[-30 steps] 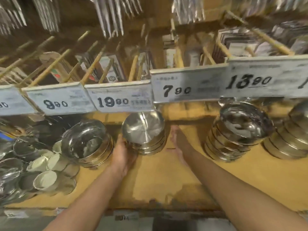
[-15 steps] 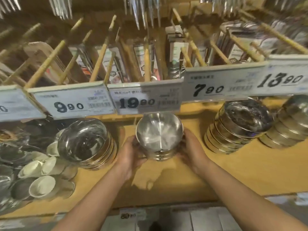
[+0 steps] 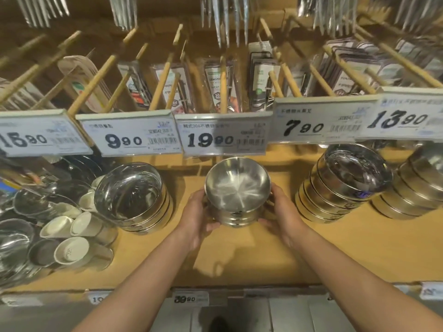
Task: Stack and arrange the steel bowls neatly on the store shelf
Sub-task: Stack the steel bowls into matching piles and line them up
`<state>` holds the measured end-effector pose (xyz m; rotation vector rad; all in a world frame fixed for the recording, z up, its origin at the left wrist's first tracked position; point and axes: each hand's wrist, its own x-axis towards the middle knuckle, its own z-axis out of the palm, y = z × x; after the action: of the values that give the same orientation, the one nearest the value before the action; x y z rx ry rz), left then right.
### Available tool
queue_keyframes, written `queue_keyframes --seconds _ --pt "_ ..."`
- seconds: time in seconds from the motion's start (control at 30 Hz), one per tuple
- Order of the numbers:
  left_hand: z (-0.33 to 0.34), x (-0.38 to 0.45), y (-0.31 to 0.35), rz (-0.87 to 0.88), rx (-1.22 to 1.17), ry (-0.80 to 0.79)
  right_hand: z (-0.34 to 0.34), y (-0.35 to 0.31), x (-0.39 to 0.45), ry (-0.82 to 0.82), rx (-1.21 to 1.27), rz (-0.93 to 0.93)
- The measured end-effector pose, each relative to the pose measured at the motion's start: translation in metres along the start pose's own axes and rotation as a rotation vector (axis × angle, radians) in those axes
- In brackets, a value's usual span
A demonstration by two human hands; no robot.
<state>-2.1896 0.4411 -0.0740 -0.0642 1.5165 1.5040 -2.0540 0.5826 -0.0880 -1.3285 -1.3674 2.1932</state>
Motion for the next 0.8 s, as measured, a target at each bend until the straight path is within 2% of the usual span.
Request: queue_keyframes --seconds 0.27,0.4,0.57,0.8 --pt "0.002 -0.007 -0.006 0.018 -0.033 0.042 -0.005 0.003 -0.014 0.032 0.001 0.008" --pt "-0.019 -0.024 -0.025 -0.015 -0.015 0.159 -0.014 0.032 -0.036 0.046 0.025 0.084" --pt "-0.064 -0.06 -0.047 0.018 -0.138 0.365 0.015 0.07 -0.079 -0.147 -0.067 0.149" --pt "-0.113 -0.07 -0.035 0.252 -0.147 0.526 0.085 0.054 -0.066 -0.265 -0.194 0.026"
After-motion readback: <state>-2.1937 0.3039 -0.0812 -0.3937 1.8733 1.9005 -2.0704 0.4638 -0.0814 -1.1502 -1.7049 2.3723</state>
